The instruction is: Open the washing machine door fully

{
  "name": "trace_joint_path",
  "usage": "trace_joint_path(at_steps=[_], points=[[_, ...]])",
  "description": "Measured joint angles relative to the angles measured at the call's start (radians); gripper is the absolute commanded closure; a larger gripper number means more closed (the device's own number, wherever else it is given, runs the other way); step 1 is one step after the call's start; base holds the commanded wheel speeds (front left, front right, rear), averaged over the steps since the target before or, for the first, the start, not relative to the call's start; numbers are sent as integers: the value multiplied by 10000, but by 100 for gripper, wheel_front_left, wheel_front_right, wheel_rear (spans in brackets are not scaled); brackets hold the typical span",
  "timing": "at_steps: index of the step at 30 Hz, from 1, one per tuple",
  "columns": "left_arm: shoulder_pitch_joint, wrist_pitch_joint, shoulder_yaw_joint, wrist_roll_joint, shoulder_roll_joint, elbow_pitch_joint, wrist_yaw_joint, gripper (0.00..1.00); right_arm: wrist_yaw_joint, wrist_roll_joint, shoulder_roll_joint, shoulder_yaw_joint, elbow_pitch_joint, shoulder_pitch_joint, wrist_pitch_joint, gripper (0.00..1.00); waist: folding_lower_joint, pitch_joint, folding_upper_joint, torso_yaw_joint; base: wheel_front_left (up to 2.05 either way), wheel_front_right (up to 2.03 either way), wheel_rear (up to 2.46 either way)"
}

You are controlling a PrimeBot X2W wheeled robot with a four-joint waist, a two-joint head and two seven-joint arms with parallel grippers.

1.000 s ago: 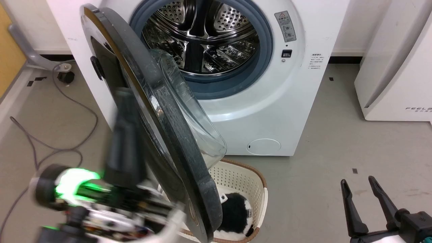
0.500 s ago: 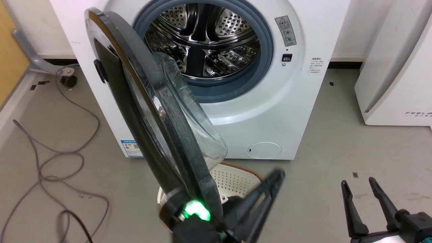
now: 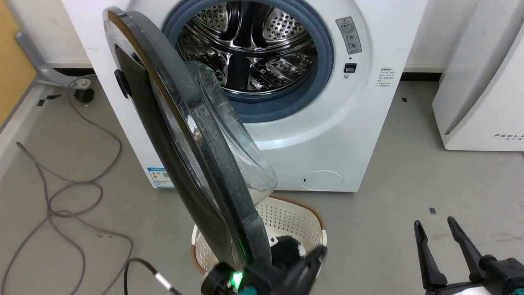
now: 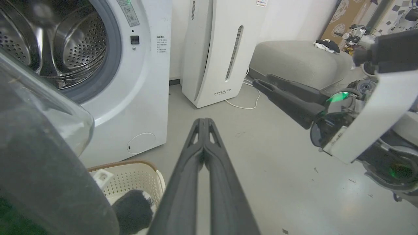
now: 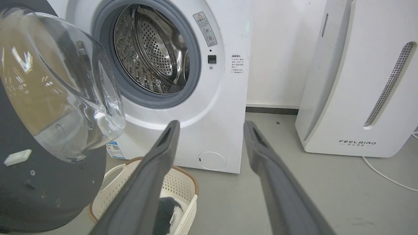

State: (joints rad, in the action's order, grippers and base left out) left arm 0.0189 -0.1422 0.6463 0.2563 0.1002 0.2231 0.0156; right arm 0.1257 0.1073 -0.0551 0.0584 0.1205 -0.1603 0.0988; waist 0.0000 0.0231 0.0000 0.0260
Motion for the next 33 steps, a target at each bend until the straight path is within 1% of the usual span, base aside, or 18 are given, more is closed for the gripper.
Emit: trace_joint_path(at_steps=[5, 9, 15, 24, 33], points=[[-850, 554, -186, 56, -326, -961, -385, 100, 0, 25, 0, -25, -42, 4, 2, 0, 0, 135, 0, -1, 0, 0, 0], [-1343, 920, -215, 234, -439, -1732, -880, 100, 0, 132, 2, -84, -121, 20, 42, 0, 0, 262, 0, -48, 0, 0, 0], [-1446, 1007, -169, 378, -472, -2109, -1200, 100, 0, 171, 2, -56, -213, 23, 90, 0, 0, 288, 0, -18, 0, 0, 0], [-923, 1037, -518, 554, -445, -1793, -1824, 100, 0, 247, 2, -33, -334, 25, 100, 0, 0, 221, 0, 121, 0, 0, 0], [244, 844, -863, 629, -58, -650, -2650, 100, 0, 245, 2, 4, -374, 14, 98, 0, 0, 94, 0, 310, 0, 0, 0]])
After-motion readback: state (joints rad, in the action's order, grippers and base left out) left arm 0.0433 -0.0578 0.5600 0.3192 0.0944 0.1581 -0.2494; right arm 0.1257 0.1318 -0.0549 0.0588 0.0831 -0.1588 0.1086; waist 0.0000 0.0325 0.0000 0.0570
